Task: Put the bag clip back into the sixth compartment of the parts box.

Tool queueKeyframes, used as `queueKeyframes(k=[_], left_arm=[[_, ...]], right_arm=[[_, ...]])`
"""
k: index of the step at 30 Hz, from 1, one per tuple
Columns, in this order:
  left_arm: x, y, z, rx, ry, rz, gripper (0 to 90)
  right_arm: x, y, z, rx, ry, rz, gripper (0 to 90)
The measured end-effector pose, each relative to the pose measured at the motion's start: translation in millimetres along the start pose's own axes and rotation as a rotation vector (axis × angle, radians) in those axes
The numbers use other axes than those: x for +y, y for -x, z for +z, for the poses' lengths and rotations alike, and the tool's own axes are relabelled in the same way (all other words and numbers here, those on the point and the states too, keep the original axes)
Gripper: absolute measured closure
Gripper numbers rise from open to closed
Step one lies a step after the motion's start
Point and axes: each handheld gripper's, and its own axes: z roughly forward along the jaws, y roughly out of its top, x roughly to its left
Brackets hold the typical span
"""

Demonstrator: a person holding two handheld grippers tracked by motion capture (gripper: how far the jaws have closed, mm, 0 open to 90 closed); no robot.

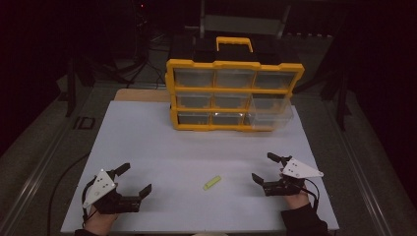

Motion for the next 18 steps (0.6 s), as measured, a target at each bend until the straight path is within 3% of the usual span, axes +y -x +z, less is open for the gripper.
queueKeyframes(k=[5, 14, 18], left_arm=[[14.6, 3.9, 5.5, -0.014, -0.062, 0.021, 0.6], [47.8, 18.0, 15.1, -0.077, -0.079, 0.070, 0.6], [64.0, 22.7, 20.6, -0.058, -0.101, 0.075, 0.6]], right_arm=[[0.8, -0.6, 0.8, -0.002, -0.002, -0.002, 8.1], [1.3, -1.2, 1.7, 0.004, -0.004, -0.009, 8.1], [1.8, -1.2, 1.4, 0.008, -0.002, -0.008, 8.1]])
